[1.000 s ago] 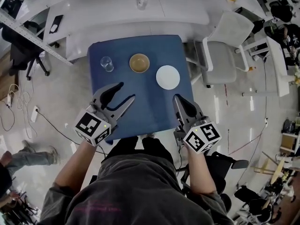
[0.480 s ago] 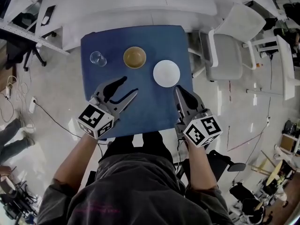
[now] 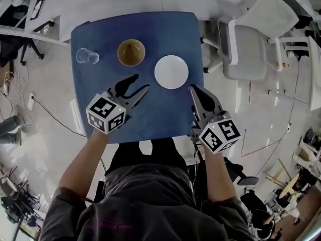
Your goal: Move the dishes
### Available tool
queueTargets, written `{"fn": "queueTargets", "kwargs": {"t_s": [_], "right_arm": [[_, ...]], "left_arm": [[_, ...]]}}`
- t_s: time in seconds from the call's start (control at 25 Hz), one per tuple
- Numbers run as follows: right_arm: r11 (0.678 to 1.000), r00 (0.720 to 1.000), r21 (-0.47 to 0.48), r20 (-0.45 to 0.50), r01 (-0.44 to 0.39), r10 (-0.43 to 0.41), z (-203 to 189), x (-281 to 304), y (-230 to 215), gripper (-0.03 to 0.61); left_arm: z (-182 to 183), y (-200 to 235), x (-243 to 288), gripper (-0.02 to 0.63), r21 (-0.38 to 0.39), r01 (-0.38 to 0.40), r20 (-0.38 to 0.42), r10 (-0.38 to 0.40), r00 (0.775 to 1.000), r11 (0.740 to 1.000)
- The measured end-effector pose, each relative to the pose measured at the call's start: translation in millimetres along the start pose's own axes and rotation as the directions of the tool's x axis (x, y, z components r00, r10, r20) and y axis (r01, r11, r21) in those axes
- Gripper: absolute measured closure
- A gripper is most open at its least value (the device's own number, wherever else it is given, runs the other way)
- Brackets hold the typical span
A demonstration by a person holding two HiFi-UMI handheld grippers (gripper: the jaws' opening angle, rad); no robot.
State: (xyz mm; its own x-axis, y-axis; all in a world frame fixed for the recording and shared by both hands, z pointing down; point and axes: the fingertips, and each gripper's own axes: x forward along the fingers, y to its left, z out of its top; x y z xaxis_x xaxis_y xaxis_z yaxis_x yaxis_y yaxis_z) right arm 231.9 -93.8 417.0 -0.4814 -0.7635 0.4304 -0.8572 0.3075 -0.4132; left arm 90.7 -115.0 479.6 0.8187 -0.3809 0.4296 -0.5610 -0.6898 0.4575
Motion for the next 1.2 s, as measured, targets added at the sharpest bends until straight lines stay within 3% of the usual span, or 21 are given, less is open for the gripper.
{"fn": "queueTargets", "kwargs": {"t_s": [0.56,1.0,1.2], "right_arm": [[0.998,0.997,0.059,-0.075,0.013,-0.008,-45,18,-56,0.577],[0.995,0.995,0.093,-0.102,0.031,-0.022,-58,27,-75,0.577],[0.994,0.993,0.103,-0.112,0.038,-0.026,-64,33,-86,0.577]], "left_arm": [[-76,39,75,0.426,-0.232,-0.006,-0.146,-0.029,0.989,0.973],[-102,51,105,0.435,-0.414,-0.006,-0.208,-0.088,0.974,0.910],[-110,54,111,0.445,-0.462,-0.018,-0.239,-0.105,0.965,0.887]]}}
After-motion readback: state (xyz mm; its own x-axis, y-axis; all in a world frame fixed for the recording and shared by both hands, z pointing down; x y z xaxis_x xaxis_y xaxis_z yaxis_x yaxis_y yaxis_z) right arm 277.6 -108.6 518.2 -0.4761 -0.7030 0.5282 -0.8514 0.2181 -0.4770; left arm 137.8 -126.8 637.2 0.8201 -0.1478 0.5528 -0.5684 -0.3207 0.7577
